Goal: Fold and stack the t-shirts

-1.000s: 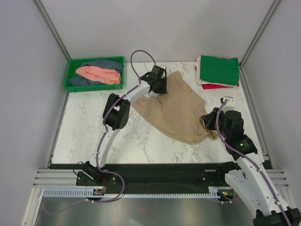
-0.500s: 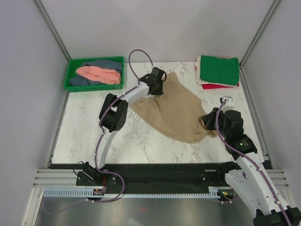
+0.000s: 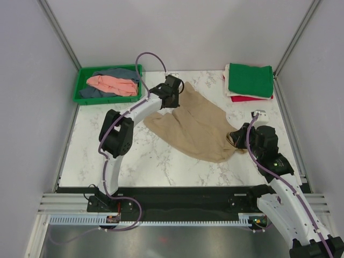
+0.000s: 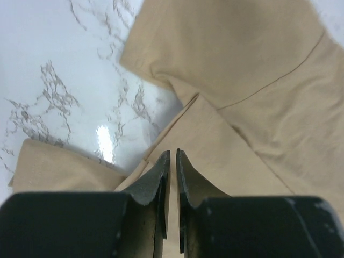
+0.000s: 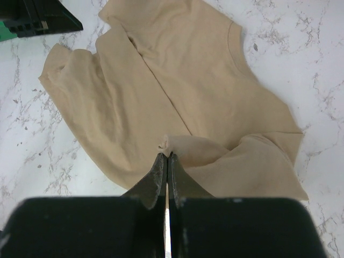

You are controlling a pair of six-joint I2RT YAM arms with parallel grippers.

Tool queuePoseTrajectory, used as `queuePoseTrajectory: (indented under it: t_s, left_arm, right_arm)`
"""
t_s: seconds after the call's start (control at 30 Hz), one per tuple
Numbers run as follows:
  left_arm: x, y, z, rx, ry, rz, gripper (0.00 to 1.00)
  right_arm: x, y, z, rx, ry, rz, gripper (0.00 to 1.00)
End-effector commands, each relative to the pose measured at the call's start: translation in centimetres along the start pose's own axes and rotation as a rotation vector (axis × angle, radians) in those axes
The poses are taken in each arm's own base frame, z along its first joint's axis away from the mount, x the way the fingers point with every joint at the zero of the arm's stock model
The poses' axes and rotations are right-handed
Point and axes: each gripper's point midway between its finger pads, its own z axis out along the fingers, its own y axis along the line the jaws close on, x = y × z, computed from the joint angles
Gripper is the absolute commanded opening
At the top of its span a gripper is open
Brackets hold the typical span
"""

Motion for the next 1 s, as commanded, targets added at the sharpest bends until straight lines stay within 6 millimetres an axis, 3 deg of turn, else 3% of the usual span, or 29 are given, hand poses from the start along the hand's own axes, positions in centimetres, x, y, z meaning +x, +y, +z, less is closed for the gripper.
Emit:
queuePoseTrajectory:
  t_s: [0.0,0.1,0.13,0.3,0.47,0.67,0.73,0.97]
  left_arm:
    - [1.1,0.8,0.3,-0.024,0.005,-0.003,0.16]
    - [1.3,-0.3,1.0,0.03,0.019,0.013,0.36]
    - [1.1,-0.7,1.5,0.039,0.016,0.017,0.48]
    - [0.8,-1.6,3.7,0.066,0.025,0.06,0.62]
    - [1.8,-1.5,6.0,0.05,0.061,0.08,0.63]
    - [2.5,-0.5,6.6,0.005,0.072,0.079,0.5]
    - [2.3,-0.4,6.4,0.0,0.066,0.078,0.39]
    - [0.5,0.4,3.9,-0.04,0.015,0.059,0.23]
  right_arm:
    - [-1.0,0.5,0.2,-0.026,-0.04,-0.012,0.0]
    - [-0.9,0.5,0.2,-0.024,-0.039,-0.011,0.0]
    - [-0.9,0.5,0.2,-0.025,-0.039,-0.013,0.0]
    - [-0.9,0.5,0.3,-0.024,-0.036,-0.011,0.0]
    - [-0.7,0.5,0.3,-0.027,-0.03,-0.011,0.0]
    - [-0.6,0.4,0.5,-0.024,-0.023,-0.012,0.0]
    - [-0.5,0.4,0.6,-0.022,-0.019,-0.01,0.0]
    - [-0.5,0.4,0.6,-0.021,-0.02,-0.012,0.0]
